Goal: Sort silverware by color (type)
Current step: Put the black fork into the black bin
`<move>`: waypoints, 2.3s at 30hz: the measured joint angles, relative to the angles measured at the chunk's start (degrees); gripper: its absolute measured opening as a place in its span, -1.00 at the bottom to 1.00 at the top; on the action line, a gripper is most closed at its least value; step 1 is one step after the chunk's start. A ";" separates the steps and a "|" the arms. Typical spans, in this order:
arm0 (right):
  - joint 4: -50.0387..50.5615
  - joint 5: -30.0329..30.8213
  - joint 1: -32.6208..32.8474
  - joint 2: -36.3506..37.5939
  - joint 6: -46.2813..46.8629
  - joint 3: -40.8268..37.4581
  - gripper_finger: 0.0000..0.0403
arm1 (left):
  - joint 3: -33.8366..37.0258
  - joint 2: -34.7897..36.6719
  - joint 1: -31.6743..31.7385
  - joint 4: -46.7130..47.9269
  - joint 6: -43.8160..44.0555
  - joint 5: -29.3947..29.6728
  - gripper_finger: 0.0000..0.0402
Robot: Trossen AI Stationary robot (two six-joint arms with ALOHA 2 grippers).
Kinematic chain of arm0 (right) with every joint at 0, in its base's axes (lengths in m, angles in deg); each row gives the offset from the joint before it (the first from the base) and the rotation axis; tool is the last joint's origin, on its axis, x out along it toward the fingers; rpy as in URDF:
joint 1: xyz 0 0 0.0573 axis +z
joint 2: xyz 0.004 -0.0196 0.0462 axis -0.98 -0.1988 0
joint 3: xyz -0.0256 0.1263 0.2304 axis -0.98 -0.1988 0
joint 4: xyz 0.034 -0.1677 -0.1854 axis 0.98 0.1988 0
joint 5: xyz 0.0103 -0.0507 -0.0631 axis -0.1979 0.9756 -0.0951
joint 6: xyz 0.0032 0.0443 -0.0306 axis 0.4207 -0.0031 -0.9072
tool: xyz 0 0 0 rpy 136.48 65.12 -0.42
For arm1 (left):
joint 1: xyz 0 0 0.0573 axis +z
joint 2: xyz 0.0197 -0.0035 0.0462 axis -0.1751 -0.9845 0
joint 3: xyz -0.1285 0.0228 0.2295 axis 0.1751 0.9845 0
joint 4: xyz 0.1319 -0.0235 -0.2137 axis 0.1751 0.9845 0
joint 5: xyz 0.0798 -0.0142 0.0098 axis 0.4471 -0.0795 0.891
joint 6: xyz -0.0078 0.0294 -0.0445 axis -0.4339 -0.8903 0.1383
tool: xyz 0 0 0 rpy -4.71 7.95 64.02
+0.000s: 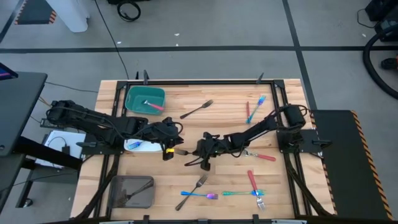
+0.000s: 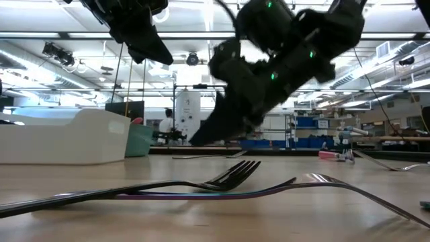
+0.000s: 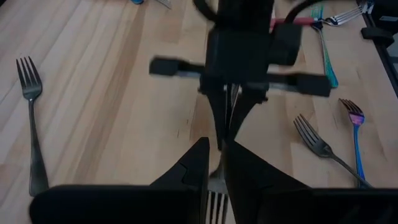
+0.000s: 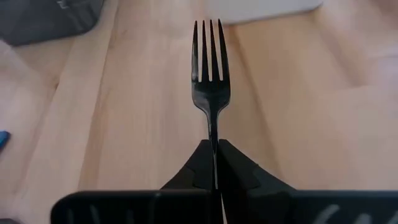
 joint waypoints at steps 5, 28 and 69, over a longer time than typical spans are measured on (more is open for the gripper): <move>8.57 5.36 0.09 5.00 -0.66 0.03 -0.94 | -0.09 0.05 0.01 -0.06 -0.02 -0.01 -0.73; 32.01 36.91 1.03 28.23 -0.84 0.11 -0.92 | -5.70 0.33 0.37 0.79 -9.08 0.05 -0.73; 10.13 44.85 8.66 31.50 -24.77 0.17 -0.93 | -5.74 -6.34 4.14 -28.79 7.32 11.57 -0.31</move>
